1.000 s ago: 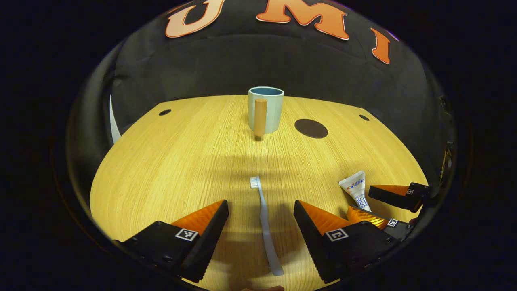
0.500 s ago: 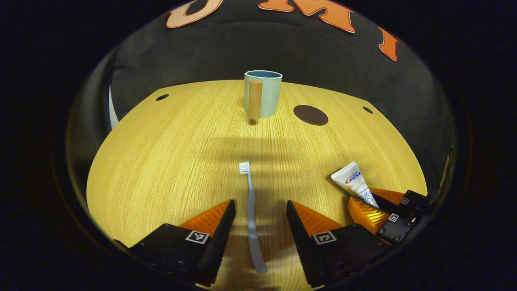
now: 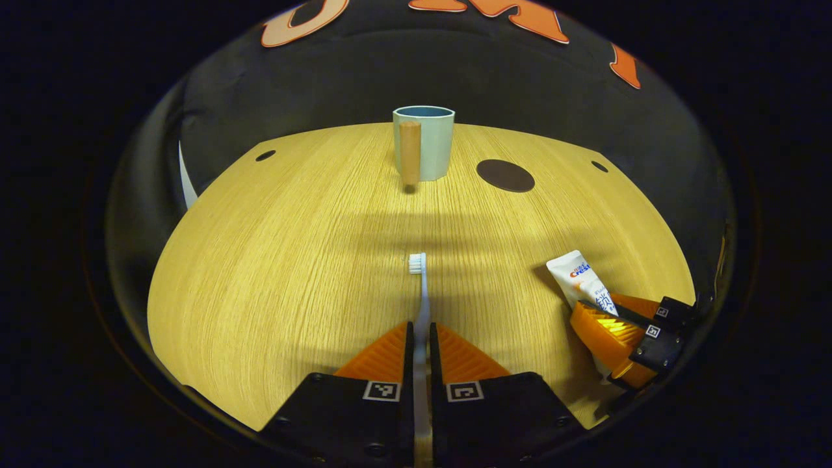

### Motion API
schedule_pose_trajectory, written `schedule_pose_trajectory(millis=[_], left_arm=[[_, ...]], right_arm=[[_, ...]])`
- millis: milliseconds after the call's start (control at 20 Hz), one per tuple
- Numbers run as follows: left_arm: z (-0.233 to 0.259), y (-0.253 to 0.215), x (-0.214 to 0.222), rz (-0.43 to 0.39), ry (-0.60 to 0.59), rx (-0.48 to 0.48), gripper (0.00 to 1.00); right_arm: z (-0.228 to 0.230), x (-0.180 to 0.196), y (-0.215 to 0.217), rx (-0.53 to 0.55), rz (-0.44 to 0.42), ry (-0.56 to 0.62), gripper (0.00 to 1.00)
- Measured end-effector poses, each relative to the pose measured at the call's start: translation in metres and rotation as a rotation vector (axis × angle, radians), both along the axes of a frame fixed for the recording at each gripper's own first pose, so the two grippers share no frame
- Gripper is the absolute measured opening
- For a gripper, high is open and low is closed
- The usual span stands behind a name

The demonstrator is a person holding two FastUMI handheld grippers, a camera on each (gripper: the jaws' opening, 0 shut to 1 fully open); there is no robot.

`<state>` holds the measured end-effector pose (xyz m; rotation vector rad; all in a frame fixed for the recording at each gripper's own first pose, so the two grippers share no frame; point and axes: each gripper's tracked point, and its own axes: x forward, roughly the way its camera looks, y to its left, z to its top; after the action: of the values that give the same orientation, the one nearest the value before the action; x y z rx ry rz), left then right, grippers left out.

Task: Put the toothbrush and toothpaste on the desktop into the cup, then pick up the cup and place it on the coaster on the desktop.

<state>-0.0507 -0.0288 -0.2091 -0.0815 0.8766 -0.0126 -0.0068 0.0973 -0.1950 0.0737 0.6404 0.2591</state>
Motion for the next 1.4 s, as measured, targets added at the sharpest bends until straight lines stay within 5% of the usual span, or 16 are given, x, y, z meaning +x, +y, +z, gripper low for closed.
schedule_pose_trajectory(millis=[50, 350, 400, 800, 1400], left_arm=[[-0.001, -0.002, -0.001, -0.005, 0.002, 0.000, 0.11], [-0.024, 0.002, 0.013, -0.027, -0.021, -0.039, 0.13], [-0.012, 0.006, 0.006, -0.029, -0.029, -0.029, 0.02], [-0.013, 0.005, 0.009, -0.057, -0.059, -0.072, 0.02], [0.004, 0.019, 0.059, -0.056, -0.315, -0.034, 0.02]], right_arm=[[0.002, 0.000, -0.001, 0.002, -0.002, -0.004, 0.15], [0.029, 0.009, -0.015, 0.020, -0.043, -0.074, 0.14], [0.032, 0.011, -0.018, 0.017, -0.051, -0.082, 0.14], [0.040, 0.012, -0.027, 0.035, -0.084, -0.094, 0.14], [0.068, 0.019, -0.037, 0.054, -0.114, -0.155, 0.14]])
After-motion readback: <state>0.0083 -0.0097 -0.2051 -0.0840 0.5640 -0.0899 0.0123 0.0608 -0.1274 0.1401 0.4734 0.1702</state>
